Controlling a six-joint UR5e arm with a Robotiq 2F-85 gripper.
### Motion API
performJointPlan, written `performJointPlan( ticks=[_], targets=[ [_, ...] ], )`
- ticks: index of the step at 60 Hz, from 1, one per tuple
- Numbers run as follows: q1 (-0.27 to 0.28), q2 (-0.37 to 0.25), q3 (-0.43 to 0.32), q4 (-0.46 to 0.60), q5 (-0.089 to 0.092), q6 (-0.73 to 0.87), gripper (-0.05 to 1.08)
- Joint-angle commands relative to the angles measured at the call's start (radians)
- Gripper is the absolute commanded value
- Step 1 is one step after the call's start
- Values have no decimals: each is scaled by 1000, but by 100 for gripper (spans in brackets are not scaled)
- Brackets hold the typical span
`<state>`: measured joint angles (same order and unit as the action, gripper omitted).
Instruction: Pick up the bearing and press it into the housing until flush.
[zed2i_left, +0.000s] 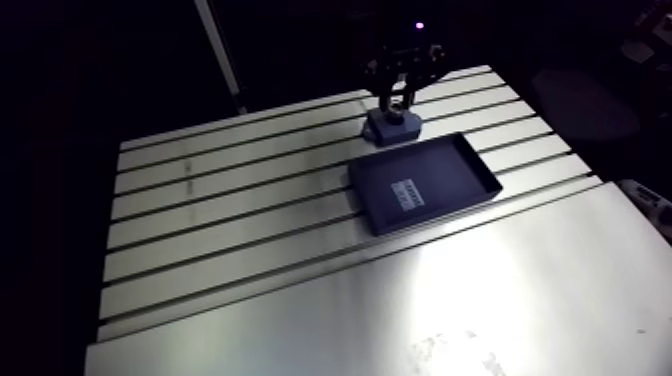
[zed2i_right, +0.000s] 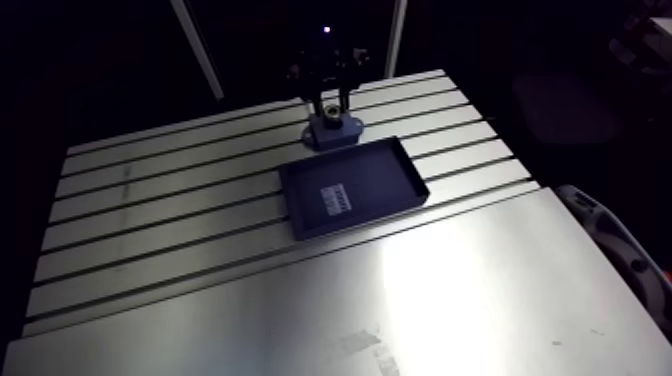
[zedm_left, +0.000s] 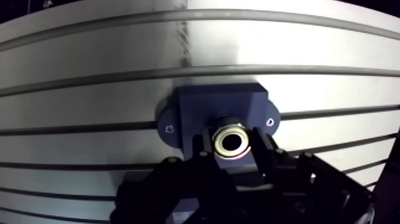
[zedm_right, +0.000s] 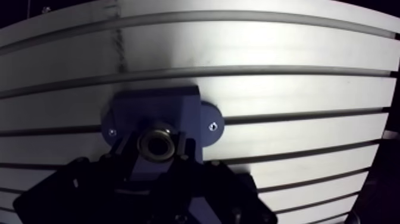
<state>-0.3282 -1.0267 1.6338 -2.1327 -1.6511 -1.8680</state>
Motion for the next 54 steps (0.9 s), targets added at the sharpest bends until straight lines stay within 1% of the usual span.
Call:
performJointPlan(
  ticks=[1,23,54],
  targets=[
    [0,1,4,0,1,-1,72],
    [0,3,7,-1,3,0,72],
    [-2,4,14,-7,-2,-1,73]
  ],
)
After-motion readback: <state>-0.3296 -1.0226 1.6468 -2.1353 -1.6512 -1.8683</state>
